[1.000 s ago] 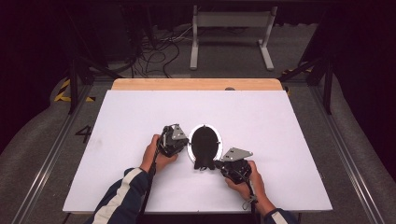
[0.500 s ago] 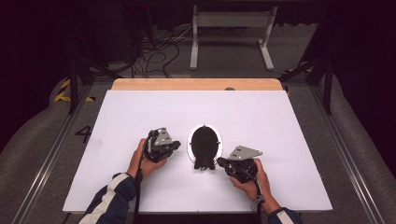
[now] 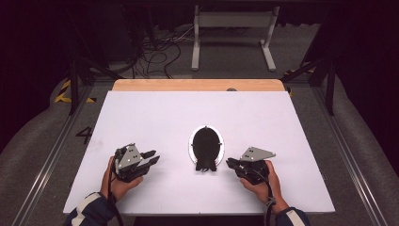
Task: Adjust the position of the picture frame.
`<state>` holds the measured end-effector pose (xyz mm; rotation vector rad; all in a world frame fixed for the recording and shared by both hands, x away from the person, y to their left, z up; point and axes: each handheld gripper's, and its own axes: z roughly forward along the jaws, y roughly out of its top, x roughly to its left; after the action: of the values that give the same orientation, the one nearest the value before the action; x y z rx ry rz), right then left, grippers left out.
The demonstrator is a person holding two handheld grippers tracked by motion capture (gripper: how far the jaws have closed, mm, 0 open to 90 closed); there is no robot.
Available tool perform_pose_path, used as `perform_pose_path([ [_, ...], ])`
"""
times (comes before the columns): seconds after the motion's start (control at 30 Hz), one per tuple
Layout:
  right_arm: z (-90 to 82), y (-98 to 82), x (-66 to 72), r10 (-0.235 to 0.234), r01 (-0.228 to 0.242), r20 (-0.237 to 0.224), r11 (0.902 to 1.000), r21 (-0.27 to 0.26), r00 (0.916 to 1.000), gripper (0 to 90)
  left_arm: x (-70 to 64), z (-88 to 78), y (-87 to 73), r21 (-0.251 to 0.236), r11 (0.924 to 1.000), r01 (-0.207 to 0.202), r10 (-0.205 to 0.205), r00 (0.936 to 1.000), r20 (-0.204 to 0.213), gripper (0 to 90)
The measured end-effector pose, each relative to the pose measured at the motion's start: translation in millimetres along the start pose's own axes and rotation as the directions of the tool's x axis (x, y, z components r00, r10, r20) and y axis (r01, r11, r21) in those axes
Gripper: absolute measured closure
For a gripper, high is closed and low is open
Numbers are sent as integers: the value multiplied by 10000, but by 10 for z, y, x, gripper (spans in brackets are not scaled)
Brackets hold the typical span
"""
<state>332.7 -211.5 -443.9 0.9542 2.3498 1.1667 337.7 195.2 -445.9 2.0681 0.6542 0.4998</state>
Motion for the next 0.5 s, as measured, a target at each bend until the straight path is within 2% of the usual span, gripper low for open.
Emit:
perform_pose_path([
  [0.07,-3,-10,-5,-8,8,-15,10000,35,10000,833,-16,-75,-33,-56,9999,-98,97,9999,-46,535],
  [0.17,9,-16,2,-61,61,-34,9999,97,10000,826,-14,-182,-102,-245,9996,106,-106,9999,1,437],
  [0.27,10,-12,15,-123,125,-113,9998,174,9999,819,-20,-254,-184,-23,9999,126,-127,9991,-407,321],
  [0.33,14,-10,16,-132,140,-287,9995,283,9995,814,-7,-326,-251,-3,9998,191,-191,9981,-592,302],
  [0.4,38,-7,24,-186,227,-692,9980,591,9974,810,11,-384,-305,37,9995,311,-308,9971,-697,270],
  [0.5,58,9,60,-438,514,-933,9955,800,9947,795,34,-451,-384,191,9989,428,-410,9954,-872,245],
])
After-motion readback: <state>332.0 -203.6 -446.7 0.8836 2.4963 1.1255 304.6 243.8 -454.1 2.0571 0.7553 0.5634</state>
